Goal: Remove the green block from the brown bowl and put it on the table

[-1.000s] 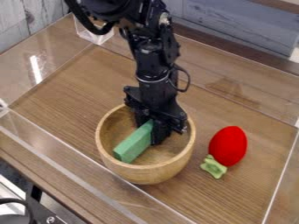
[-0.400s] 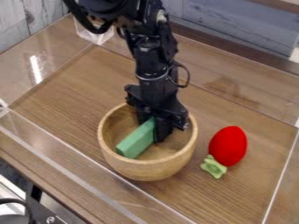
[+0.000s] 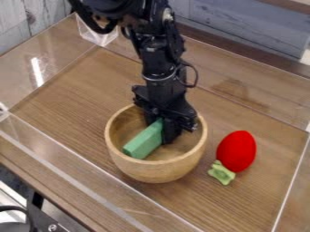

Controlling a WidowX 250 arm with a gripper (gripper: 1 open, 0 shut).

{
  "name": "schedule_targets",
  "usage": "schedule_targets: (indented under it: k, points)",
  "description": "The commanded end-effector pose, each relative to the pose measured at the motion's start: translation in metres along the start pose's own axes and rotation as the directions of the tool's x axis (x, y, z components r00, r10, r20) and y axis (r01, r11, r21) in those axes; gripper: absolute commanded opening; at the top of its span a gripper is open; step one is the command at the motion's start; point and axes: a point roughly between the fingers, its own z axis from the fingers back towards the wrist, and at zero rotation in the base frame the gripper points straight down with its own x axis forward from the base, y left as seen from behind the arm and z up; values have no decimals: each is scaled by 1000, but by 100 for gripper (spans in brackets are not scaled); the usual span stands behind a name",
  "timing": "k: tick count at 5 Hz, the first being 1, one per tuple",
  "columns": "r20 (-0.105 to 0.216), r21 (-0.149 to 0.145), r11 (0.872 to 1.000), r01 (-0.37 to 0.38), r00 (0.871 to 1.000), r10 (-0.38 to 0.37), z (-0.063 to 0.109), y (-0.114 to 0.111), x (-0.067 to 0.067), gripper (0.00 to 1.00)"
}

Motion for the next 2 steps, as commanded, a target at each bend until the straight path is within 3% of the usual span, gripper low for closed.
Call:
schedule_targets:
  k: [1,2]
  points:
    - [-26,-13,1000,28,999,-28,-12,-4,-5,0]
    - [-39,-20,999,30,999,-31,-16,-5,-8,0]
